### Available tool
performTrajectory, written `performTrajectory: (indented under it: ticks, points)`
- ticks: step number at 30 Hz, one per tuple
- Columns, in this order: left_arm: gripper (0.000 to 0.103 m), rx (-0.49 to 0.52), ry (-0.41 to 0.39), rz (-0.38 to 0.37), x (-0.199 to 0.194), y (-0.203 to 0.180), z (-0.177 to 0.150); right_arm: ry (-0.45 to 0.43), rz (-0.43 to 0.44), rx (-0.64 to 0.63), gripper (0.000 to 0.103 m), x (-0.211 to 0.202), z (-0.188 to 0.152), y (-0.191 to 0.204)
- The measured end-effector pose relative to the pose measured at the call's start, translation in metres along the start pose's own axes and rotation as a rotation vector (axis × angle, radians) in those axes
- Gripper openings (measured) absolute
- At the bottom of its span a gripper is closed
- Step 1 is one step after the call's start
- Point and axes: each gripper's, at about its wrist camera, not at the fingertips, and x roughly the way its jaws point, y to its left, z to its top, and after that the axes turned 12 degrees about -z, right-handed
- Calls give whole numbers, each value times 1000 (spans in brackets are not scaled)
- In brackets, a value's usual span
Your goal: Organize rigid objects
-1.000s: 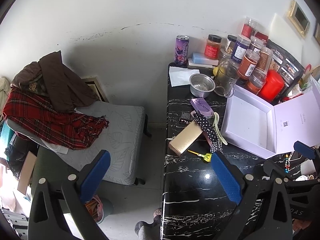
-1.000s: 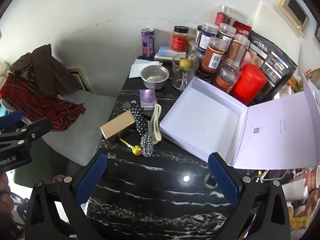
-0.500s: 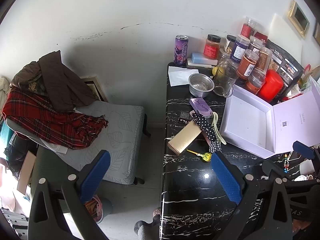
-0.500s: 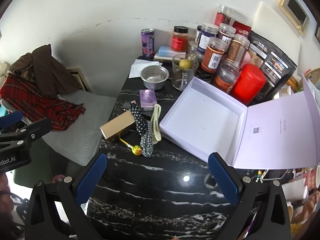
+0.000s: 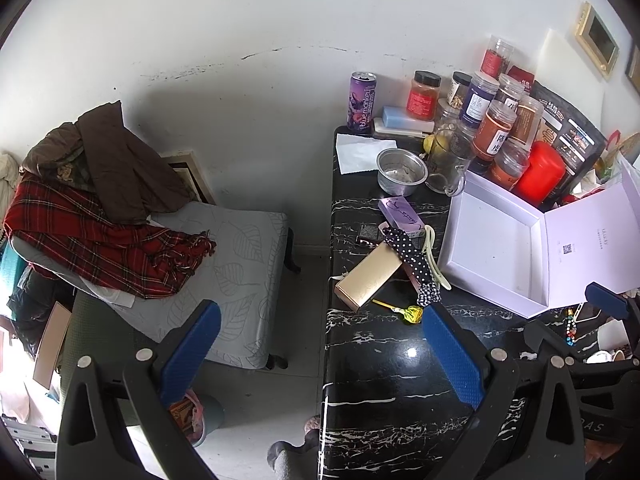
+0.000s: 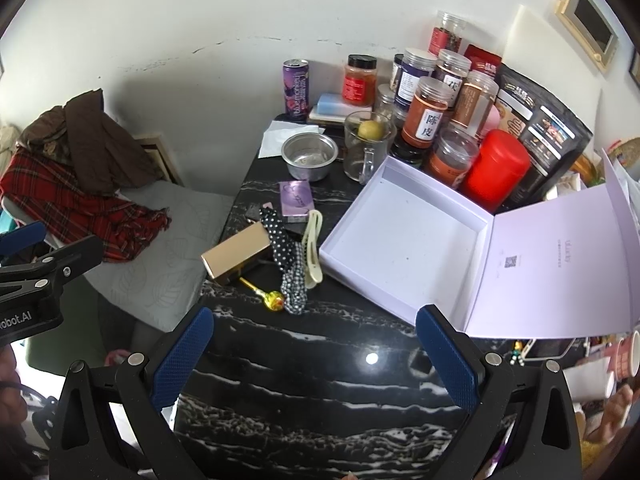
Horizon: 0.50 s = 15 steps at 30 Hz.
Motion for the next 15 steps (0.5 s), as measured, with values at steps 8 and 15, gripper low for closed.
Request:
performTrajectory:
  ticks: [8,15]
  points:
    - [103,0,-3,-6,-3,1,3,-8,1,-7,103,-4,2,2]
    - [103,0,10,-15,0,4,7,-9,4,-10,103,-3,3,4]
